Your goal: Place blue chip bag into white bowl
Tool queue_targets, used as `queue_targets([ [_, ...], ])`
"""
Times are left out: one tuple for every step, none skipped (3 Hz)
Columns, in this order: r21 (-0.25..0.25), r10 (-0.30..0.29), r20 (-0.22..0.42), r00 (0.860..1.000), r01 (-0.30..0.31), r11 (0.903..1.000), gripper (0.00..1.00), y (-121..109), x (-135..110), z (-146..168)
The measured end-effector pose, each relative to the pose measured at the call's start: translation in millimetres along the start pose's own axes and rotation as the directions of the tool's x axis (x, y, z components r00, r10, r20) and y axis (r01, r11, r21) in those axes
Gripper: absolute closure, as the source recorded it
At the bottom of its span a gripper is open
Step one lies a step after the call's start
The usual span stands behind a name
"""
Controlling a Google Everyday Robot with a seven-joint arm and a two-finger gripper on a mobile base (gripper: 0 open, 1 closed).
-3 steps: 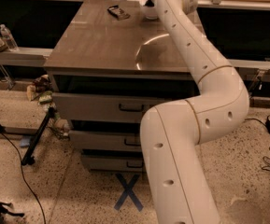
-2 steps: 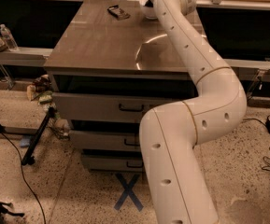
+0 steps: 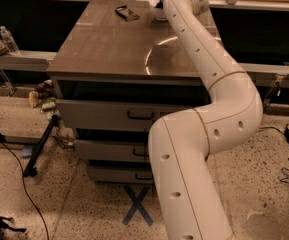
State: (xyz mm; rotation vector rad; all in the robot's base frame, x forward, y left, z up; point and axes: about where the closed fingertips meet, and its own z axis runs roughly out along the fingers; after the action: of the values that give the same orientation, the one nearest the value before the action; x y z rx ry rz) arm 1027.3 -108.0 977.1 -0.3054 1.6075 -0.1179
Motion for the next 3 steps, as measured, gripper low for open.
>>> queue_targets([
  [0.007,-0.016,0.001,1.000,0.016,0.9999,0.61,-0.3,-3.2,-0.5],
  [0.013,-0.035,-0.001,0.999,0.035,0.9993,0.38,-1.3,-5.1,-1.1],
  [0.018,-0.052,-0.005,0.999,0.052,0.9985,0.14,-1.8,-5.2,-1.2],
])
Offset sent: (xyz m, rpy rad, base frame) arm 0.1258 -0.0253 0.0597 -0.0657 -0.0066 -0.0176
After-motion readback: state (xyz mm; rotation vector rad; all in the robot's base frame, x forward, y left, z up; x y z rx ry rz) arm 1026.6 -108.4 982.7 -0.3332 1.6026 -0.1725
